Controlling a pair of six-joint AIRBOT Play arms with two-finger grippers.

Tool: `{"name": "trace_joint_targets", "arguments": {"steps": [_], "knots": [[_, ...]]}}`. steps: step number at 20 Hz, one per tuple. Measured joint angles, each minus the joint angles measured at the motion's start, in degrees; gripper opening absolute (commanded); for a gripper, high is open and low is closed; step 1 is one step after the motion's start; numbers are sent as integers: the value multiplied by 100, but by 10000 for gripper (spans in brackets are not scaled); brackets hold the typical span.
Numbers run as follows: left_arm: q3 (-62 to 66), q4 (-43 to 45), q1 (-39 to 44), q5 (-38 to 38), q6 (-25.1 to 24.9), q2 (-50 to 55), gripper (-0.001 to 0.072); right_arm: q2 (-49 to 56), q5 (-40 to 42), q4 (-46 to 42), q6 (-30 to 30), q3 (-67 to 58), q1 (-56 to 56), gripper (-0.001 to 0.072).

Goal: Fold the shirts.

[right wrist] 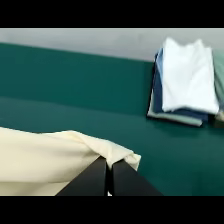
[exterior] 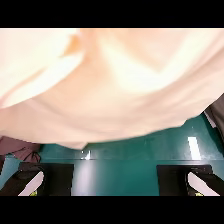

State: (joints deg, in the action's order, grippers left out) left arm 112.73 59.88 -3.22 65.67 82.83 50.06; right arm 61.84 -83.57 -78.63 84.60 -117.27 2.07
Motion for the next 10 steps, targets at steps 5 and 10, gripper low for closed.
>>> {"name": "trace_joint_targets", "arguments": {"steps": [5,10], "knots": [[-1447,129,4,566,70,1248,24,1438,-393,-70,13,807,2,13],[-2013,-20,4,457,11,3294,24,3226,-485,-79,-42,804,4,13]]}}
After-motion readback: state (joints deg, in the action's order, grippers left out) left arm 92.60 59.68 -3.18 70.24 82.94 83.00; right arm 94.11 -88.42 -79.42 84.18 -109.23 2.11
